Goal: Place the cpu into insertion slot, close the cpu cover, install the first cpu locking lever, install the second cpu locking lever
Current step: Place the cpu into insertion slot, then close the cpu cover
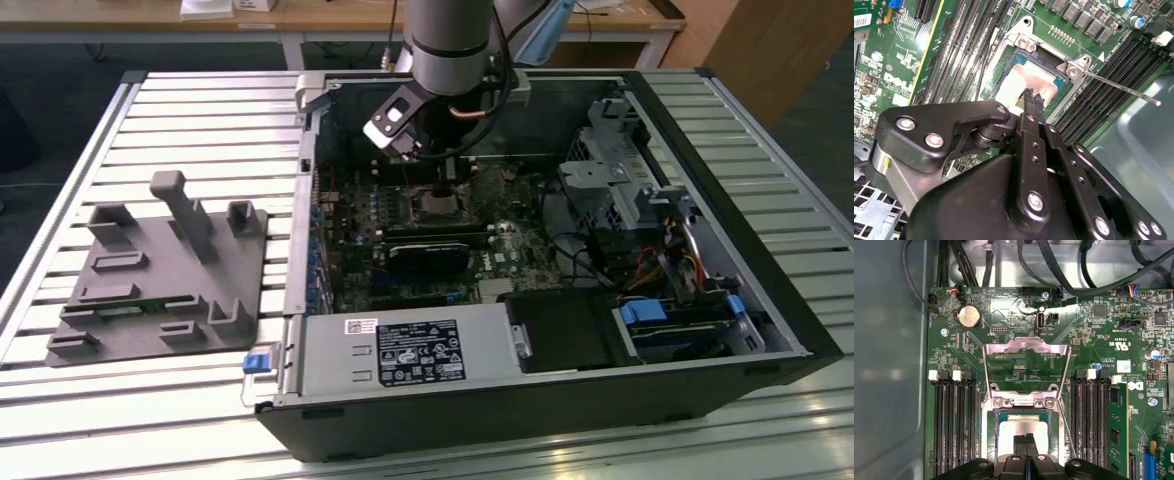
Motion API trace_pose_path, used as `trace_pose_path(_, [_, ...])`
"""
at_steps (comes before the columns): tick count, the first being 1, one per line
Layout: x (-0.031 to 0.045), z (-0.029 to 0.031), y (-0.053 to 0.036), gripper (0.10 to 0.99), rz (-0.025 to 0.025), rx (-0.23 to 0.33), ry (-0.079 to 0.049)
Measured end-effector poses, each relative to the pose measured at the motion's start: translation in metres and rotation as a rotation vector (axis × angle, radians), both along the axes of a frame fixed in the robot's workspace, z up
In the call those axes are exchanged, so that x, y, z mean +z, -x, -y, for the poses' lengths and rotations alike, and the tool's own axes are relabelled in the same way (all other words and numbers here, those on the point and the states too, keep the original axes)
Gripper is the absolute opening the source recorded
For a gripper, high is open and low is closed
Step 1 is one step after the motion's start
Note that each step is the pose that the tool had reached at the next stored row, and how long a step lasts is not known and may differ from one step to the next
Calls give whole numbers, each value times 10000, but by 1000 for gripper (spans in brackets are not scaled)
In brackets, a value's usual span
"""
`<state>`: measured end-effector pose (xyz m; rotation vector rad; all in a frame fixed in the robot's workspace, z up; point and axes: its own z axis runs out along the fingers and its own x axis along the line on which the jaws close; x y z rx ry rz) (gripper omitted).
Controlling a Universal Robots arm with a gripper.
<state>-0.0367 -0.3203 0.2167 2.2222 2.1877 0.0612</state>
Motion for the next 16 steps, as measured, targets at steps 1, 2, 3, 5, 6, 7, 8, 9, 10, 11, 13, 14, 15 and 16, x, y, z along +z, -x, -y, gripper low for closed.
trace_pose_path(1, [2,0,0,106,0,-1,0])
trace_pose_path(2, [2,0,0,106,1,0,-1])
trace_pose_path(3, [4,0,0,106,0,0,0])
trace_pose_path(5, [12,0,0,106,-1,0,2])
trace_pose_path(6, [17,0,0,106,-1,0,1])
trace_pose_path(7, [22,0,0,106,0,-1,0])
trace_pose_path(8, [25,0,0,106,0,-3,0])
trace_pose_path(9, [33,0,0,106,0,-4,0])
trace_pose_path(10, [37,0,0,106,0,-4,0])
trace_pose_path(11, [46,0,0,106,0,-5,1])
trace_pose_path(13, [71,0,-1,106,0,-5,4])
trace_pose_path(14, [91,0,-1,106,1,-5,3])
trace_pose_path(15, [115,0,-1,106,1,-5,3])
trace_pose_path(16, [141,0,-1,106,0,-5,4])
